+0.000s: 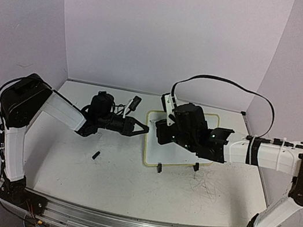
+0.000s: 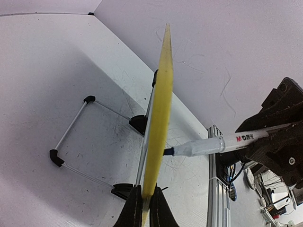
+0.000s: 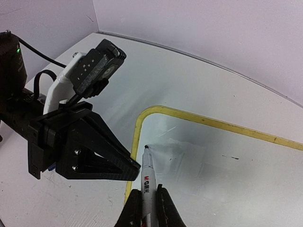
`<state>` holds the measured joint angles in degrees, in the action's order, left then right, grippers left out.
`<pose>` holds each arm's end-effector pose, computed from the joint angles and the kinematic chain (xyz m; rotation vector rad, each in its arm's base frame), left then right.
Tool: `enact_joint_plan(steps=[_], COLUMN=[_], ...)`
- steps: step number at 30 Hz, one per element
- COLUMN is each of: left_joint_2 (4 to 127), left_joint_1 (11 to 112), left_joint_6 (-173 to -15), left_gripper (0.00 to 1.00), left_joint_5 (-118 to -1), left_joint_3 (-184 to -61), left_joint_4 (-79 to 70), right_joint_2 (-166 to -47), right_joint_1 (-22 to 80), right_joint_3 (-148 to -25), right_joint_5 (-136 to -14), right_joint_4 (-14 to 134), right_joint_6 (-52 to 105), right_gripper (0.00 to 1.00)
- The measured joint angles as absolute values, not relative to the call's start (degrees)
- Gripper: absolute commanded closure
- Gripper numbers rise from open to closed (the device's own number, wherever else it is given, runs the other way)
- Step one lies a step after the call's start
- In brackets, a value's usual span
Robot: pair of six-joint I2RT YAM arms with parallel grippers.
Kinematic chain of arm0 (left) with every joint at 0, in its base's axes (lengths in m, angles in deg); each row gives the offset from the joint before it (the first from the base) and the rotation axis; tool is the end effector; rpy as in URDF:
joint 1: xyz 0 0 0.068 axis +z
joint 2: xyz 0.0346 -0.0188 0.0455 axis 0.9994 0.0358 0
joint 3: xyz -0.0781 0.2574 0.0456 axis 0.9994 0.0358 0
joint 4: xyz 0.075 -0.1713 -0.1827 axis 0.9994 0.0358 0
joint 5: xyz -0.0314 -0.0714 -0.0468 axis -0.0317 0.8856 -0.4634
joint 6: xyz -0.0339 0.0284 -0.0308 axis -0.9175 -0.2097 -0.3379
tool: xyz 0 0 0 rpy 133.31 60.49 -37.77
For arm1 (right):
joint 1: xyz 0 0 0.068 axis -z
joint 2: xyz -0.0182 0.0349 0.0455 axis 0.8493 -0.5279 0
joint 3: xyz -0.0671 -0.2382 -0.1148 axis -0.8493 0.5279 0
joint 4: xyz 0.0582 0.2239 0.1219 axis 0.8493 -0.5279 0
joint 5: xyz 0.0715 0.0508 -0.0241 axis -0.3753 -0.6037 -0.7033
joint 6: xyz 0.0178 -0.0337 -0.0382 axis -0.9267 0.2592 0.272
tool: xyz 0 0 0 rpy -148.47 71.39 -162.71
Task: Write a sentence on the whiteboard
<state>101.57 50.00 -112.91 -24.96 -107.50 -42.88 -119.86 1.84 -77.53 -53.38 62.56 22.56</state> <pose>0.3054 -0.2687 0.1719 0.7231 1.8801 -1.4704 0.2195 0.3134 0.2722 -0.6405 1.9260 0.4992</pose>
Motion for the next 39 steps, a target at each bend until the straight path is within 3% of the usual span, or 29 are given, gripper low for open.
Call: enact_joint_plan(steps=[39], left_joint_2=[101.6], left_joint_1=[50.0], left_joint_6=[-112.9], left_gripper=[1.00], left_joint_5=[-25.5], left_joint_3=[-107.4], left_joint_4=[-42.8], right_joint_2=[-120.3], right_joint_1=[1.7], right_joint_3=[-76.1], right_joint_5=[-51.5], right_joint_4=[63.4], right_joint_6=[20.8], right_gripper=[1.00])
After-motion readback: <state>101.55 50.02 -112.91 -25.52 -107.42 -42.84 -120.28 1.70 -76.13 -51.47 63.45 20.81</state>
